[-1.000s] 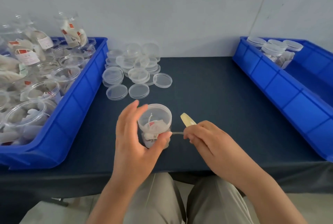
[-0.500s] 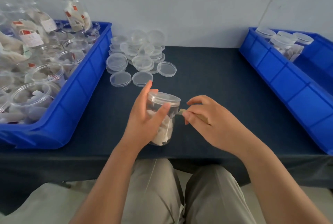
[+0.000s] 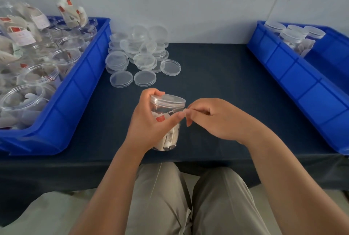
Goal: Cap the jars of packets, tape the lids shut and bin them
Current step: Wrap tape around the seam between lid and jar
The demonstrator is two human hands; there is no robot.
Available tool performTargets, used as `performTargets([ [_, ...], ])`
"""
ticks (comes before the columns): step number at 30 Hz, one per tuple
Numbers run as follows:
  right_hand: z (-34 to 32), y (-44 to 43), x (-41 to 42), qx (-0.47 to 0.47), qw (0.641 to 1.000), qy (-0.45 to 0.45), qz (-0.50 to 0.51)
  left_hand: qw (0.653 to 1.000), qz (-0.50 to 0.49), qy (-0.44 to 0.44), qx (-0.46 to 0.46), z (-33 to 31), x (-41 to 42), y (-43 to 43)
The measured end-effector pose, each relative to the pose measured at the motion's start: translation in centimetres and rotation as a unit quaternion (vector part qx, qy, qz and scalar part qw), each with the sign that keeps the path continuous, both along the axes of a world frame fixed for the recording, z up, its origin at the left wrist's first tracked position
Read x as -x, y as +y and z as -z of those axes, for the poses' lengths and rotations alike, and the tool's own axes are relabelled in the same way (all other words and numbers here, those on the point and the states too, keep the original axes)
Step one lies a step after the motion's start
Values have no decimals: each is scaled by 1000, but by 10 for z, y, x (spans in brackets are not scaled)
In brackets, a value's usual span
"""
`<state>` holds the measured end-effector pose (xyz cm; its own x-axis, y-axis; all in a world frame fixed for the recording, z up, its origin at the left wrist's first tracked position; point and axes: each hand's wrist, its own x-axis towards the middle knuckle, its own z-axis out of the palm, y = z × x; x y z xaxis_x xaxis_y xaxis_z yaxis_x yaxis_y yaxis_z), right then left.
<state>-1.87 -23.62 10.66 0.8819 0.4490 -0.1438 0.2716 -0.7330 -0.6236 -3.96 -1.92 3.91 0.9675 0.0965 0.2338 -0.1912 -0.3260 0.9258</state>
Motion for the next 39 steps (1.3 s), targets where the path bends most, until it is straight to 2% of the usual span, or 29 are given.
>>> performTargets([
  [14,-2,1,0,15,1000,-24,6,999,4,-32,5,1,2,-2],
  [23,-4,1,0,61,998,-33,7,998,24,-10,55,-2,2,-1],
  [28,-6,3,0,67,996,-52,-8,995,34,38,89,-5,-1,3],
  [32,-14,0,1,78,996,-18,-38,989,52,76,115,-9,-3,13],
  [39,-36,-13,4,110,985,80,-104,984,79,90,135,-17,5,19],
])
